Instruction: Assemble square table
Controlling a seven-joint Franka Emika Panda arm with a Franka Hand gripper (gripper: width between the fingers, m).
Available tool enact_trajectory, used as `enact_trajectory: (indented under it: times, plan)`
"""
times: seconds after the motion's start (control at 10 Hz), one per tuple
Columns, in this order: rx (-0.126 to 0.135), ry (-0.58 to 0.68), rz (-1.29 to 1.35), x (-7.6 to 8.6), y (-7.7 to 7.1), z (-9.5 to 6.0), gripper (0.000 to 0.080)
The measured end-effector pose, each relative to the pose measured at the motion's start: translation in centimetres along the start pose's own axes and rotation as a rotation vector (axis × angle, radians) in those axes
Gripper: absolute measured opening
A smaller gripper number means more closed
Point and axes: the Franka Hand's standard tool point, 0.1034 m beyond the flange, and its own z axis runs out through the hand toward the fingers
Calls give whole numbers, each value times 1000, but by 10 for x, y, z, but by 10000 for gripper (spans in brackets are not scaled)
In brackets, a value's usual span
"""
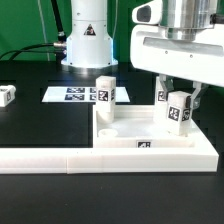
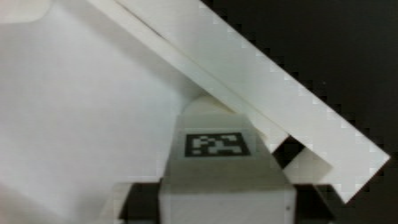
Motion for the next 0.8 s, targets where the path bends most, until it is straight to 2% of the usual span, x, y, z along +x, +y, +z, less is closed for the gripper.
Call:
enact_trajectory:
  times: [0.1,0.2,0.3,0.4,0.8]
  plan:
    - [-7,0,-67,0,0,0,513]
    - [-15,-5,-129,-1,0,-1,513]
    - [-14,-5,-153,-1,-2,-3,625]
    - [-23,-2,-272,-2,-1,-2,642]
    - [-23,-7,-647,-4,-1,-1,649]
